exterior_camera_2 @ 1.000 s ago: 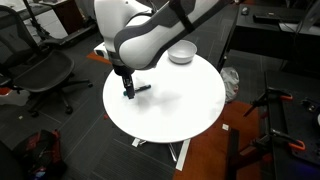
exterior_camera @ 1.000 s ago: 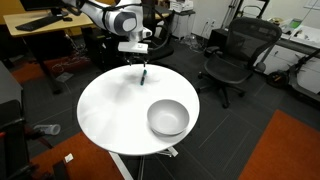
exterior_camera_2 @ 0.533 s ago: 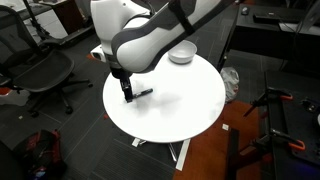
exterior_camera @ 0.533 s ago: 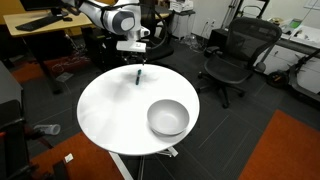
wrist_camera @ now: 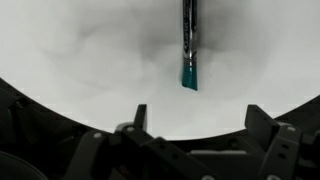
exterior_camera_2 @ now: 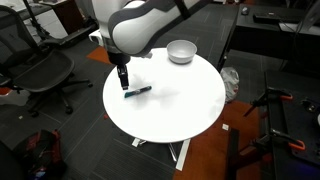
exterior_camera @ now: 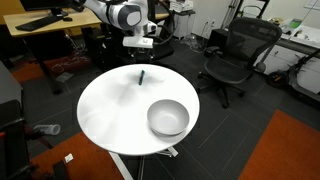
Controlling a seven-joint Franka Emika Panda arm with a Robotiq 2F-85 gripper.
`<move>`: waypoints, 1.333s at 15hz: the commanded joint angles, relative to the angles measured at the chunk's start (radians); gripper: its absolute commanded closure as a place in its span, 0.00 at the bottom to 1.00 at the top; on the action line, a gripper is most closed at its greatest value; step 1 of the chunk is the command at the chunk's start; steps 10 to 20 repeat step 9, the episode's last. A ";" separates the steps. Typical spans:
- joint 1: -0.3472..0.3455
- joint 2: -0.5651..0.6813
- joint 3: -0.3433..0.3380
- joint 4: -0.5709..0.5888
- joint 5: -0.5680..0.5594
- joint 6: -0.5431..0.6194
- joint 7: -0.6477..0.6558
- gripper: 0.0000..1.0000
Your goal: Remove the marker from the bowl and put it on the table
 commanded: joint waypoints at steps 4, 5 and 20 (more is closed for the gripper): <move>-0.020 0.002 -0.013 0.034 0.009 -0.036 -0.003 0.00; -0.021 0.003 -0.013 0.033 0.009 -0.036 -0.003 0.00; -0.015 0.007 -0.013 0.034 0.009 -0.036 -0.003 0.00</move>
